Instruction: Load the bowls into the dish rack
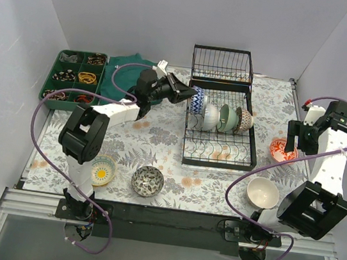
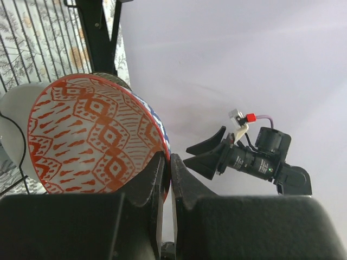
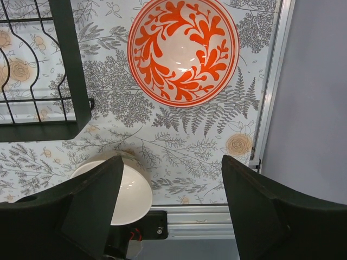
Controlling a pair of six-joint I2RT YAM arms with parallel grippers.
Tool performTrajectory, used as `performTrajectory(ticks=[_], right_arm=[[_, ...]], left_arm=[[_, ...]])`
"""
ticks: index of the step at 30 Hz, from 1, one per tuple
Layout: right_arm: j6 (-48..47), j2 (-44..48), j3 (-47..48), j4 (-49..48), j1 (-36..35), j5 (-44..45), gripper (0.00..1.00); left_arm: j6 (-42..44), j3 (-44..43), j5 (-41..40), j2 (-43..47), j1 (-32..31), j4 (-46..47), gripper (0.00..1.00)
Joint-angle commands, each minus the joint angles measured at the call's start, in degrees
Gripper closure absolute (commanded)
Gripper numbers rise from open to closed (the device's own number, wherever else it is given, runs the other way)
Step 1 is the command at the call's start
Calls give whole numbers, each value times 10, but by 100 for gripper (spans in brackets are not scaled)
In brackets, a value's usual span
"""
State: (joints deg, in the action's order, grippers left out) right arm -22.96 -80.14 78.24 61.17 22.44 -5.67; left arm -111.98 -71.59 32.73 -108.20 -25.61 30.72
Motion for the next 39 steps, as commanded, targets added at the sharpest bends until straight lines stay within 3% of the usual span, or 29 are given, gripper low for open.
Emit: performTrajectory(ticks=[1, 13, 19, 39], right_arm=[[-4, 9, 21, 16, 2, 9, 18], [-1, 24, -3, 16, 2, 15, 19], [7, 19, -6, 17, 1, 12, 18], [11, 23, -31, 11, 1, 8, 19]], left_arm=[[-64, 5, -21, -8, -8, 45, 100], [-111, 80, -19, -5, -6, 78, 100], [-133, 122, -11, -24, -3, 137, 100], [-126, 123, -9, -88, 6, 194, 100]])
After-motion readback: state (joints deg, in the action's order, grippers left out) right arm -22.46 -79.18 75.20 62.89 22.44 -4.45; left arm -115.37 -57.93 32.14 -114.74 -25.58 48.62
